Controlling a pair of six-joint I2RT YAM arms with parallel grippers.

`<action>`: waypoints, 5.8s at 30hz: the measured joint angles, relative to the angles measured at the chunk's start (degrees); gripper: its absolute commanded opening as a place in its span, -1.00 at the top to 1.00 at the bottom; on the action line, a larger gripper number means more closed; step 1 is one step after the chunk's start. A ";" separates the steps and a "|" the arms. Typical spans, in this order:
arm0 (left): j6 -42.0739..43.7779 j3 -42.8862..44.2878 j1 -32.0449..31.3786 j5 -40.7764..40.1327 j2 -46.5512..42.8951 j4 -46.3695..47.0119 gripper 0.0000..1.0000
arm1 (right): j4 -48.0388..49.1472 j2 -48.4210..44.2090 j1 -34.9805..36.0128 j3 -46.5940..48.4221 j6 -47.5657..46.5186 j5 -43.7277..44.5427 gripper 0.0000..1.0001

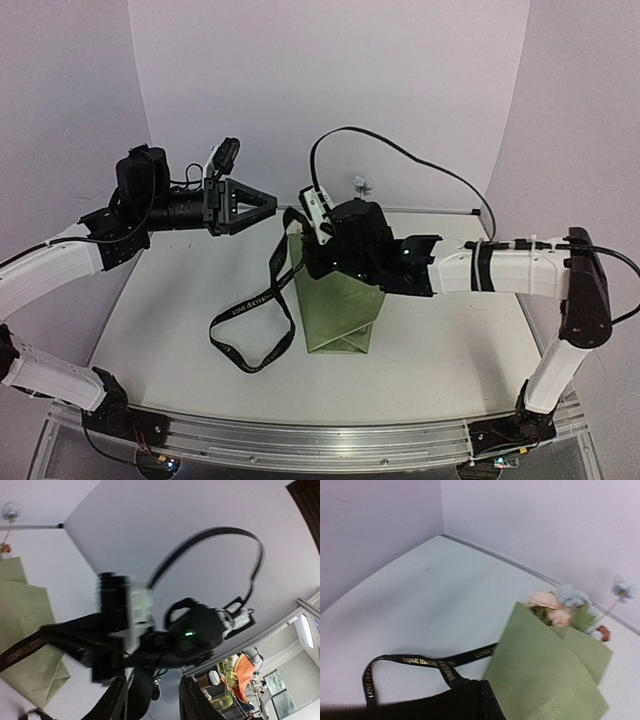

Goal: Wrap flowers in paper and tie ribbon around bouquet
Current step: Pass from the left arm to the right, then pick up the ribbon from the corner of the board, then place the ribbon at the center of the board, then pick up the folded bouquet from the center of the board.

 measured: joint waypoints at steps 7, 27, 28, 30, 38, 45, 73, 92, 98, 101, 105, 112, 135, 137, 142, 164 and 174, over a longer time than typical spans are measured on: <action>3.51 -0.09 -0.07 -21.15 0.00 -17.16 -0.07 | -11.19 -16.64 0.00 -5.99 -11.92 17.19 1.00; 12.59 -7.99 11.80 -40.09 24.70 -33.00 -0.02 | -42.01 -49.10 -6.39 -28.01 -7.38 42.04 1.00; 12.86 -8.01 11.76 -39.27 25.43 -32.73 -0.02 | -42.97 -49.45 -6.46 -28.41 -6.25 41.95 1.00; 13.46 -8.02 11.69 -37.57 26.91 -32.02 0.00 | -44.46 -49.60 -6.49 -29.14 -4.39 41.71 1.00; 14.61 -7.66 10.72 -33.40 29.70 -29.17 0.47 | -48.35 -49.60 -6.73 -31.89 0.75 40.83 1.00; 14.60 -4.24 8.10 -35.54 33.18 -29.08 1.00 | -49.03 -49.60 -8.54 -32.38 2.99 39.88 1.00; -7.50 -21.86 14.83 -62.19 1.26 -33.01 1.00 | -57.74 -32.73 -24.91 -20.38 -11.28 38.61 1.00; -21.62 -33.55 8.13 -56.11 0.21 -24.45 0.56 | -69.09 -18.85 -36.13 -19.28 4.20 37.52 0.76; -20.55 -31.81 8.13 -56.27 1.03 -24.49 -0.25 | -73.24 -16.16 -36.76 -16.93 6.68 33.71 -0.37; -19.32 -30.86 8.13 -56.21 -0.33 -24.93 -0.41 | -75.70 -16.41 -36.82 -16.52 7.49 28.86 -0.67; -17.47 -28.10 8.13 -55.48 -1.80 -25.06 -0.60 | -78.23 -18.06 -36.94 -15.99 8.21 20.97 -0.84; -13.62 -23.05 8.14 -51.05 -2.08 -24.52 -0.66 | -79.74 -22.91 -37.81 -15.57 10.38 8.05 -0.96; -2.81 -8.61 8.06 -12.95 31.10 -3.41 -0.48 | -30.11 -7.31 -30.15 -18.24 35.59 -35.46 -0.81; -3.02 -7.29 8.02 -10.67 33.80 -1.67 -0.42 | -26.59 -4.89 -30.05 -18.24 36.90 -36.63 -0.73; -4.18 -4.59 7.64 -7.08 38.96 1.37 -0.23 | -19.07 0.75 -29.61 -17.96 40.49 -39.84 -0.49; -8.20 4.98 3.45 -1.99 50.46 4.48 0.41 | -6.18 10.76 -27.52 -16.68 50.96 -46.45 0.76; -10.03 9.67 3.47 -0.48 51.18 -0.64 0.82 | -6.68 10.86 -27.52 -13.42 56.68 -47.05 1.00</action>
